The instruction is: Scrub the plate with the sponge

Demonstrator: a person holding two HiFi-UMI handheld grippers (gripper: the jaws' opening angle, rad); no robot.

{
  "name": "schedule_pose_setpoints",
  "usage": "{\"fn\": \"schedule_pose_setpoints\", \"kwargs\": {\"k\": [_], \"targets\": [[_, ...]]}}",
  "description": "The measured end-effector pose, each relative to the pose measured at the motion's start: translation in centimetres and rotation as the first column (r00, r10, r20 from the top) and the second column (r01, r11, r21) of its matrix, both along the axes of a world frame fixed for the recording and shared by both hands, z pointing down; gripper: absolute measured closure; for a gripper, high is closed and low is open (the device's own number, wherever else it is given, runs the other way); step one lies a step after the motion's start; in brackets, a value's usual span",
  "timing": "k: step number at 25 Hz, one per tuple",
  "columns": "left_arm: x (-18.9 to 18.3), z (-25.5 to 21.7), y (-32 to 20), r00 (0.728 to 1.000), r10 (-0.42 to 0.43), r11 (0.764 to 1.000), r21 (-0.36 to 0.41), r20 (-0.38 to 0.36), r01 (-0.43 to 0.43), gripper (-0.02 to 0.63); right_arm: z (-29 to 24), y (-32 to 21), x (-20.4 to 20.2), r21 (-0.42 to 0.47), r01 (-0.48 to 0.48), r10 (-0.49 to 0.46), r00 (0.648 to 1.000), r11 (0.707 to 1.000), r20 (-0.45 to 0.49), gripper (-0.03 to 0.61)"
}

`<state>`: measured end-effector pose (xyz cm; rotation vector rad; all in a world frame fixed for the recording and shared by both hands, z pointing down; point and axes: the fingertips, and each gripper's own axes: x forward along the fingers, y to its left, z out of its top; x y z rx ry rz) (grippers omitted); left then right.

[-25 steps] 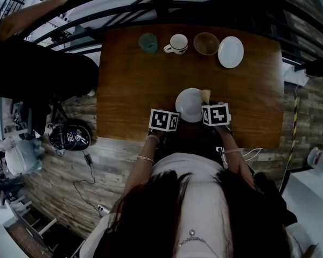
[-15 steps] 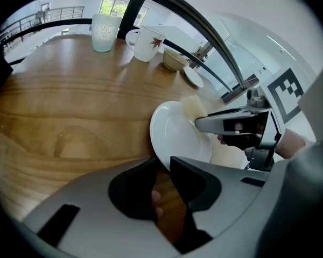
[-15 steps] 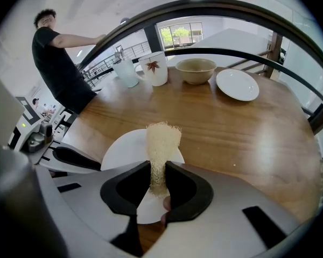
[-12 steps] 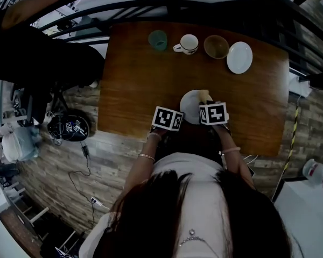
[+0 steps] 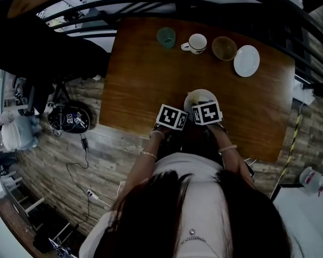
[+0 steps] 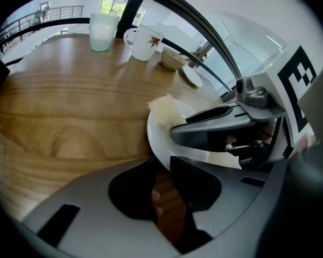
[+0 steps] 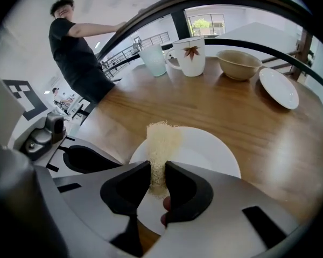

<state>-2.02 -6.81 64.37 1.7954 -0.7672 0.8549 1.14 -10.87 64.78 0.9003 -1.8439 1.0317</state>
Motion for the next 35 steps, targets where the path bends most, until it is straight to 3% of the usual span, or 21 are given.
{"fn": "schedule_pose_setpoints", "kwargs": {"k": [9, 18, 26, 30, 35], "targets": [[0.1, 0.0, 0.0, 1.000, -0.003, 1.000, 0.003, 0.004, 0.003, 0.538, 0.2, 0.6, -0.4, -0.029, 0.009, -0.008, 0.999, 1.000, 0.039, 0.480], [0.1, 0.1, -0.1, 1.000, -0.006, 1.000, -0.005, 0.006, 0.006, 0.538, -0.2, 0.2, 4.9, -0.012, -0.100, 0.099, 0.993, 0.995, -0.059, 0.480], [0.3, 0.1, -0.3, 1.000, 0.001, 1.000, -0.012, -0.006, -0.001, 0.538, -1.0, -0.3, 9.8, 0.064, -0.178, 0.187, 0.962, 0.982, -0.200, 0.480], [0.4, 0.2, -0.4, 1.000, 0.006, 1.000, -0.015, -0.014, -0.006, 0.538, -0.8, 0.2, 9.1, 0.049, -0.175, 0.182, 0.962, 0.983, -0.203, 0.480], [0.8, 0.4, -0.3, 1.000, 0.000, 1.000, -0.024, -0.029, -0.001, 0.538, -0.2, 1.4, 5.0, 0.006, -0.086, 0.086, 0.987, 0.996, -0.136, 0.480]]}}
